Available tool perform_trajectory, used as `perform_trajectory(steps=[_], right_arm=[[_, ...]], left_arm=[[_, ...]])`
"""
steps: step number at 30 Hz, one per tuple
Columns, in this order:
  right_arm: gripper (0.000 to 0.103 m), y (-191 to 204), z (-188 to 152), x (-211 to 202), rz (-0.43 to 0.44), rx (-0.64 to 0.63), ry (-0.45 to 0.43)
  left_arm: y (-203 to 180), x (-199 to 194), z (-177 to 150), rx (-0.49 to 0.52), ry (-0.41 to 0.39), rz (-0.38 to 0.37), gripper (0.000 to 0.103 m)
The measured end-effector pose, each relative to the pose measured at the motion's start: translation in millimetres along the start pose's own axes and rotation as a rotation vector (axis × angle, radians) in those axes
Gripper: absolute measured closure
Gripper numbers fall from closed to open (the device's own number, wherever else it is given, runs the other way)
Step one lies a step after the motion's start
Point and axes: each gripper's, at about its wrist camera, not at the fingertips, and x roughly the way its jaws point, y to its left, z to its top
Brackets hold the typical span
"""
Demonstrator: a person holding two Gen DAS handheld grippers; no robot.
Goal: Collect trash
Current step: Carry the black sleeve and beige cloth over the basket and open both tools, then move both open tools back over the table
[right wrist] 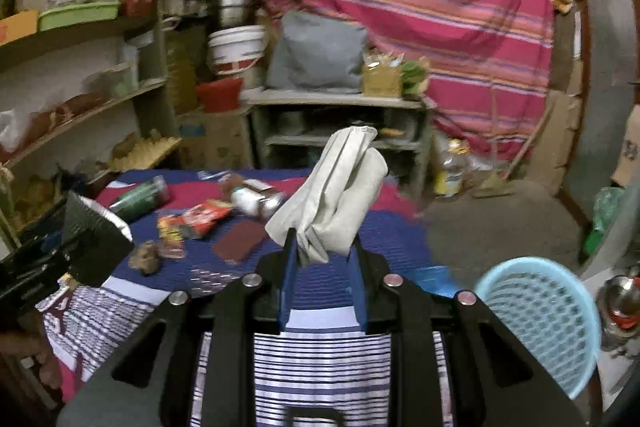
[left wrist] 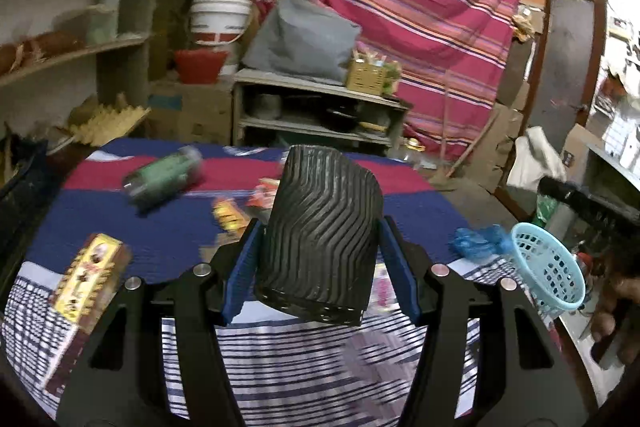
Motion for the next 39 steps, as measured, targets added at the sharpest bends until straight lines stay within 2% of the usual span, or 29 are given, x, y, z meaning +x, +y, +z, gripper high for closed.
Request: perform_trajectory(steps=[2,4,7,11,15,18,21,25,29,34,35,36,37,39], right_arm=[[0.079,-15,1,-9,-0.062,-0.038,0.003],[0.079,-37,-1,-19,-0.088,-0.060,0.022],[0.079,-80,-11,-37,-0.111,-0.027,0.050],[0.079,-122,-26,-50,-0.193,-0.005,0.092],[0.079,-164,-34,-53,-0.273,0.102,0.080],[0.078,-193,-46,-43,-0.295,0.206,0.084],[0.078,-207,-59,-29,-0.315,0.254,0.136],[0.078,-216,-65,-23,-0.319,0.300,0.155],[0.076,-218,-73,-17,-0.300,0.302,0.179],[0.075,-231,-88,-7,-0.339,0.368,0.221],[0.066,-235,-93,-4,-0.357,0.384,0.237],[0.053,-238,-96,-3,-0.372,0.396,0.247],[0.050,-241,-99,-3,-0.379,0.405,0.251],[0.049,-244,-99,-7,-0.383,0.423,0.239]], left_arm=[[-29,7,2,0.002,-0.001,-0.026,0.045],[-54,16,6,0.007,0.005,-0.060,0.045],[-109,33,6,0.069,0.017,-0.111,0.045],[-174,58,-4,0.082,0.063,-0.201,0.045],[-236,80,-23,0.095,0.138,-0.285,0.045],[-271,95,-36,0.133,0.176,-0.297,0.045],[-285,111,-42,0.119,0.202,-0.305,0.045],[-295,129,-52,0.110,0.241,-0.320,0.045],[-301,145,-63,0.070,0.301,-0.381,0.045],[-320,167,-68,0.070,0.341,-0.414,0.045],[-321,170,-69,0.067,0.353,-0.428,0.044],[-323,172,-71,0.063,0.357,-0.426,0.038],[-321,171,-71,0.055,0.347,-0.422,0.032],[-320,168,-68,0.057,0.335,-0.420,0.032]])
